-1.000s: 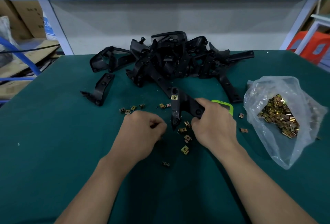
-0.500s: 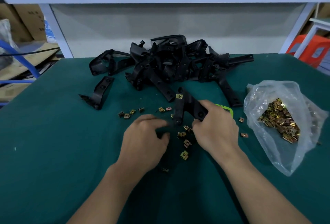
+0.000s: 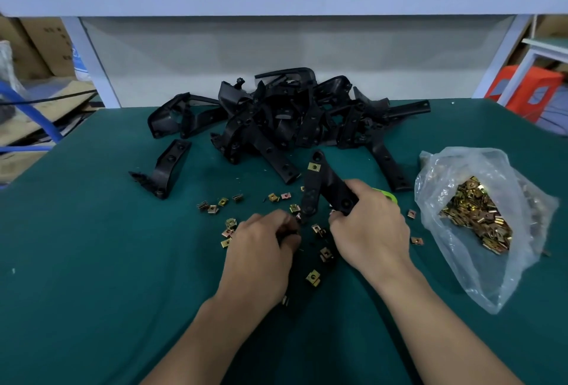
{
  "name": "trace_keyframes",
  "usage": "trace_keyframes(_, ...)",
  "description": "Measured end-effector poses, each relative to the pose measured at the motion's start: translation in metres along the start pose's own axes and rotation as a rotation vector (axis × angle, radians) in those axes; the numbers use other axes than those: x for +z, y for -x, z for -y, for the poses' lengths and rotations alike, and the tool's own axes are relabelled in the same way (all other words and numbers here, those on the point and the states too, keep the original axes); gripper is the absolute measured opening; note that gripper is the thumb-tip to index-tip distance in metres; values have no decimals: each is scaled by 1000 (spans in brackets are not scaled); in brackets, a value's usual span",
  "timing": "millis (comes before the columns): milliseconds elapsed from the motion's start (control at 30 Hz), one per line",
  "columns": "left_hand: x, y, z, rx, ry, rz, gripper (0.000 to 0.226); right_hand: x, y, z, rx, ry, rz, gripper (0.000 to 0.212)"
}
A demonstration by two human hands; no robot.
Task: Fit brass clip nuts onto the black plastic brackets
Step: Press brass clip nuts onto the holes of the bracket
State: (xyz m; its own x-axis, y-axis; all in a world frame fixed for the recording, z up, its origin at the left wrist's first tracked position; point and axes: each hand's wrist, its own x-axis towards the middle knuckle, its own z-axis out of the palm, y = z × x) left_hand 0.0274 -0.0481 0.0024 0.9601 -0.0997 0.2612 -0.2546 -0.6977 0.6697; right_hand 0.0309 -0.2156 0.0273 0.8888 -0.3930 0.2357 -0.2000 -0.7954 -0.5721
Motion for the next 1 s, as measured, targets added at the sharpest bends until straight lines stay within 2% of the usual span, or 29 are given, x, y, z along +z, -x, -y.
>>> trace_keyframes(200,-11,-6,7,-42,18,-10,11,-2,-1,0,14,15,41,31)
trace_keyframes(267,-12,-4,7,19,-72,-33,16,-4,-2,-1,30,13,43,37)
trace_keyframes(333,-10,-5,9,88,-174,-39,29,-6,-4,-2,45,0,39,36)
trace_keyframes(433,-3,-14,6,180,-251,39,47,-7,-4,-2,47,-11,23,30)
trace_keyframes(567,12,-25,0,296,-360,100,40,-5,-1,0,29,-10,13,27)
trace_keyframes(767,10,-30,8,196,-250,77,29,-4,-4,-3,17,1,24,35)
trace_keyframes(1000,3,-25,12,114,-126,4,49,-6,-6,-4,8,-11,12,26)
